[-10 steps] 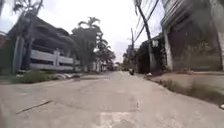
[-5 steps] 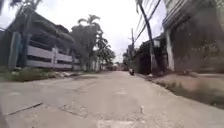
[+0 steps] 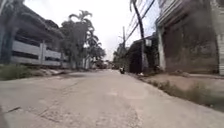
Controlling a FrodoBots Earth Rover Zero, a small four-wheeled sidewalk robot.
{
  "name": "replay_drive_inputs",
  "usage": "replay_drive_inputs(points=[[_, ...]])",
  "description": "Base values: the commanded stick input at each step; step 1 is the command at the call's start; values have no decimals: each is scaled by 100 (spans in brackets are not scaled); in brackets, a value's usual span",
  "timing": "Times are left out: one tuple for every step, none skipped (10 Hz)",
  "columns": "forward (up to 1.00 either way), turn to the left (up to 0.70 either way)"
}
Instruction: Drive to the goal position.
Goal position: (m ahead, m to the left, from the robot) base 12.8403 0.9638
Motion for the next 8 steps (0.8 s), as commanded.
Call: replay_drive_inputs(points=[[50,1],[50,1],[50,1],[50,1],[50,1],[50,1],[50,1],[50,1]])
